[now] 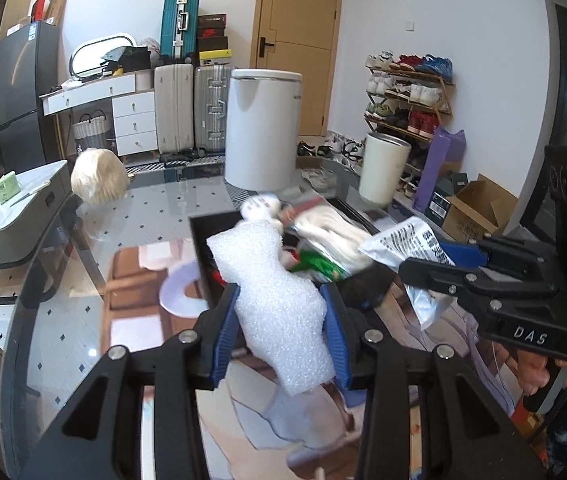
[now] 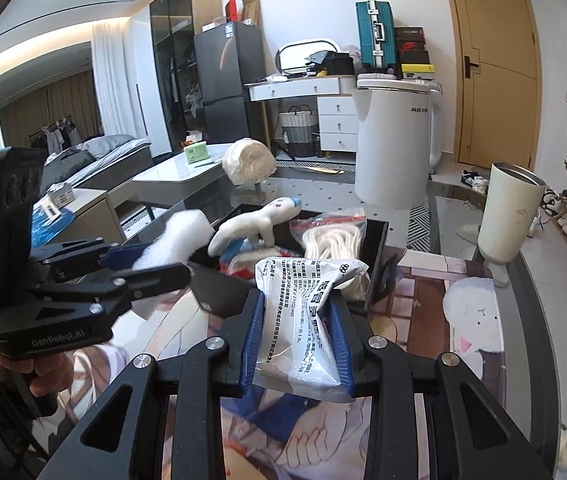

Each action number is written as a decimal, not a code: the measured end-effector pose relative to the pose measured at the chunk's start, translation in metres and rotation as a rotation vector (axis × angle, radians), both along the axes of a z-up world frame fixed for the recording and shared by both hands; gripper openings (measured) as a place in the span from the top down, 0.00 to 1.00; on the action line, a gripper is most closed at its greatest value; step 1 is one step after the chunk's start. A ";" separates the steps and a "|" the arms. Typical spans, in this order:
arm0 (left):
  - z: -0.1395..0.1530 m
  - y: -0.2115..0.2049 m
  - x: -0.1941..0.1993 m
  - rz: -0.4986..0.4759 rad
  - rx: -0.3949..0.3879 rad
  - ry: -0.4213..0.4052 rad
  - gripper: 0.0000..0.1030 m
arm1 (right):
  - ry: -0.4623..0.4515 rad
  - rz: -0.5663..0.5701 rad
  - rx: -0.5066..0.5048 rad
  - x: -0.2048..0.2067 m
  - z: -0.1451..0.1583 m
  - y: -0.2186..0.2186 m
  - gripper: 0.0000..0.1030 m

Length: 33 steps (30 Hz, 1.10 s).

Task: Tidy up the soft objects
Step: 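Carry the foam piece with left tool into the box while right lowers the packet in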

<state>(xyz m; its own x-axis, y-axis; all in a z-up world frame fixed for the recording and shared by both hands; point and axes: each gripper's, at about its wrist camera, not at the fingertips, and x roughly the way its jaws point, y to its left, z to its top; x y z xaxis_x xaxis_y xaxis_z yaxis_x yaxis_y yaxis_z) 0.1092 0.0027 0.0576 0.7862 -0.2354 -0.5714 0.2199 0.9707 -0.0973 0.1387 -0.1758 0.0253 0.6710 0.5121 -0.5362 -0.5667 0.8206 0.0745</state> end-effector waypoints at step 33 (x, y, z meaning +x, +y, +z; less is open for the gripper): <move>-0.011 0.010 0.094 -0.063 -0.018 0.039 0.62 | -0.005 -0.028 -0.236 0.086 -0.012 0.067 0.69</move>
<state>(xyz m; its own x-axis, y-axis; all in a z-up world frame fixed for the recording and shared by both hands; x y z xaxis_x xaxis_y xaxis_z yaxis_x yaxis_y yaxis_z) 0.2029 0.0124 0.0464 0.7469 -0.2941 -0.5963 0.2758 0.9531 -0.1245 0.2251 -0.1085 0.0130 0.6859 0.3542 -0.6357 -0.5433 0.8304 -0.1235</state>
